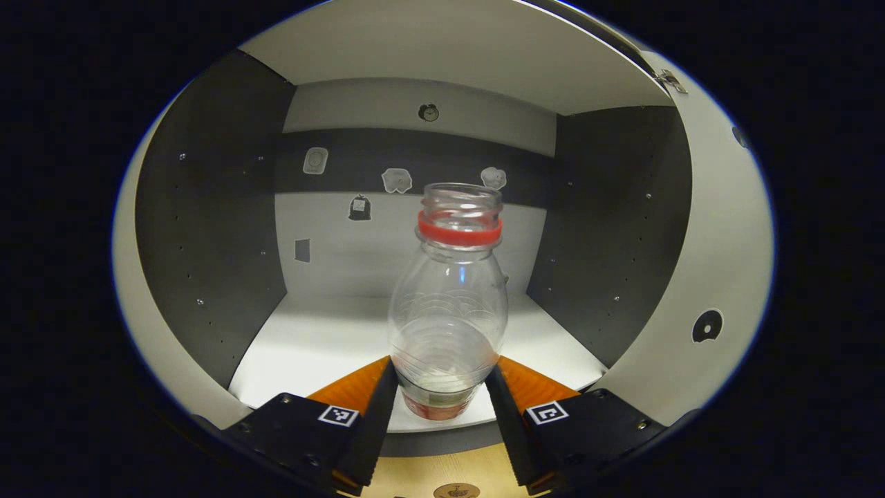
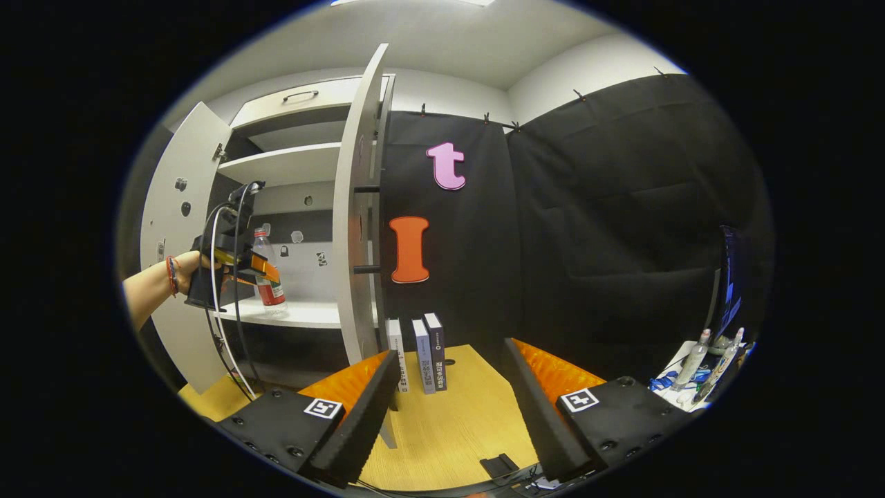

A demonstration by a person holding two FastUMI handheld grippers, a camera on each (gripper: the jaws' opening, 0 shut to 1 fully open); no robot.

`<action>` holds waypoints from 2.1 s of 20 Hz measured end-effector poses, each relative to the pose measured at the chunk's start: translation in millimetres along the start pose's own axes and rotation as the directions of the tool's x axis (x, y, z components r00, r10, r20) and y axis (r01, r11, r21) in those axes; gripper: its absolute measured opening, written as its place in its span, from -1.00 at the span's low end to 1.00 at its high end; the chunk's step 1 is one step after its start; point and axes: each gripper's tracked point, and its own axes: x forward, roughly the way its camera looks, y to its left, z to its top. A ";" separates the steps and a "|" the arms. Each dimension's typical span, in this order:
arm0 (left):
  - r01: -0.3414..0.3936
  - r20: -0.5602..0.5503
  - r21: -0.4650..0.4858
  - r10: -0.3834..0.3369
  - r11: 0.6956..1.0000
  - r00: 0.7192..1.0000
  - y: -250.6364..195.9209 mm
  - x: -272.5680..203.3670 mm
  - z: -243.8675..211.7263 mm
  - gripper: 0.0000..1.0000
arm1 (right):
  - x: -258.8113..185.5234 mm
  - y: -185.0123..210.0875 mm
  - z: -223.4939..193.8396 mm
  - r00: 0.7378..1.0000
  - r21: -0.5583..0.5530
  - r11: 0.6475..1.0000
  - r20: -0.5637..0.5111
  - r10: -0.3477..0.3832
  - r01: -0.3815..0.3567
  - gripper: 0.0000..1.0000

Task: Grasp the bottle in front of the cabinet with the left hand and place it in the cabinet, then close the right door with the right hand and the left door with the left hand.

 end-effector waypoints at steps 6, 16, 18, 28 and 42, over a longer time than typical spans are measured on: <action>-0.023 -0.018 0.034 0.024 0.999 1.000 1.1 10.9 -0.1 0.51 | 7.9 -1.2 -6.4 1.000 0.023 1.000 -0.018 -0.002 0.002 0.97; -0.030 -0.022 0.109 0.032 0.994 0.999 -0.3 14.8 -1.5 0.59 | 8.5 -5.5 -13.9 0.999 0.046 0.999 -0.037 -0.009 0.011 0.97; -0.024 -0.021 0.111 0.026 0.993 0.999 -3.4 13.5 -2.5 0.75 | 8.5 -6.1 -14.0 0.999 0.044 0.999 -0.037 -0.013 0.014 0.97; -0.091 0.101 0.126 0.078 0.988 0.992 11.2 -35.8 18.7 0.96 | 1.9 -2.7 -7.5 1.000 0.017 1.000 -0.030 -0.005 0.006 0.97; -0.162 0.337 0.137 0.108 0.977 0.935 49.8 -219.8 21.0 0.92 | 34.1 21.1 -3.9 0.997 -0.013 0.998 -0.035 0.065 -0.066 0.97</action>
